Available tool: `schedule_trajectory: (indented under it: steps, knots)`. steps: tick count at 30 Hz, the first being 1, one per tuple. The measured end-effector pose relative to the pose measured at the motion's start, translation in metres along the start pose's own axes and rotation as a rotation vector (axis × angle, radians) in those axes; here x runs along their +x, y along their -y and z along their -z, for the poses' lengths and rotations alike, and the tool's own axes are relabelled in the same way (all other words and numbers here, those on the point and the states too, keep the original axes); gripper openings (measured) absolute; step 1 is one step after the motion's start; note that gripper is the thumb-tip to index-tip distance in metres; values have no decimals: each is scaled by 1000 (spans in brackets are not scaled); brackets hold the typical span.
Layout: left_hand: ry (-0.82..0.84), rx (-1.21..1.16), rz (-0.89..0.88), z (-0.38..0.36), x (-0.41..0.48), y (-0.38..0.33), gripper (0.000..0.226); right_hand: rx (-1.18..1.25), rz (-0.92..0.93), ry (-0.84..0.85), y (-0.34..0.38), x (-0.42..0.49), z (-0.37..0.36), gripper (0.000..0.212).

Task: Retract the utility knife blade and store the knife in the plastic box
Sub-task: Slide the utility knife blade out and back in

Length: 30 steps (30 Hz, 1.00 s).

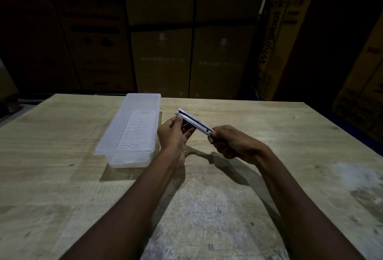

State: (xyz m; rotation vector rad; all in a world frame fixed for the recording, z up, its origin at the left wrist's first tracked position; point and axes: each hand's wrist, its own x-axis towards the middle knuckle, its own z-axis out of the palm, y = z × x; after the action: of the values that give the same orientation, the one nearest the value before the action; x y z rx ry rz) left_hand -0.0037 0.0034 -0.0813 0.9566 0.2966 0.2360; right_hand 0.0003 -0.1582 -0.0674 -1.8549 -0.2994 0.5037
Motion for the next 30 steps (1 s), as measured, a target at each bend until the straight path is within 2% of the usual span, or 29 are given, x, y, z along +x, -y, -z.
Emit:
schedule_trajectory:
  steps: [4, 7, 10, 15, 18, 22, 25, 28, 30]
  knots:
    - [-9, -26, 6, 0, 0, 0, 17, 8, -4, -28, -2, 2, -1, 29]
    - [-26, -46, 9, 0, 1, 0, 15, -21, 42, -133, -6, 5, -5, 23]
    - [-36, -48, -2, -1, 3, 2, 16, 60, 74, -219, -8, 7, -3, 11]
    - [-30, -36, -9, -5, 2, 8, 19, 36, 97, -374, -11, 2, 1, 9]
    - [18, -19, -6, -5, 1, 11, 16, 26, 174, -431, -13, 0, 1, 8]
    - [94, 19, 18, -6, 0, 14, 25, -217, 295, -608, -16, 4, -2, 10]
    - [98, 17, 32, -5, 0, 14, 19, -505, 425, -737, -18, 8, -6, 16]
    - [101, 7, 45, -3, 0, 13, 10, -645, 586, -773, -23, 12, -11, 18]
    - [117, 3, 54, -3, -2, 13, 10, -726, 626, -795, -27, 12, -12, 18]
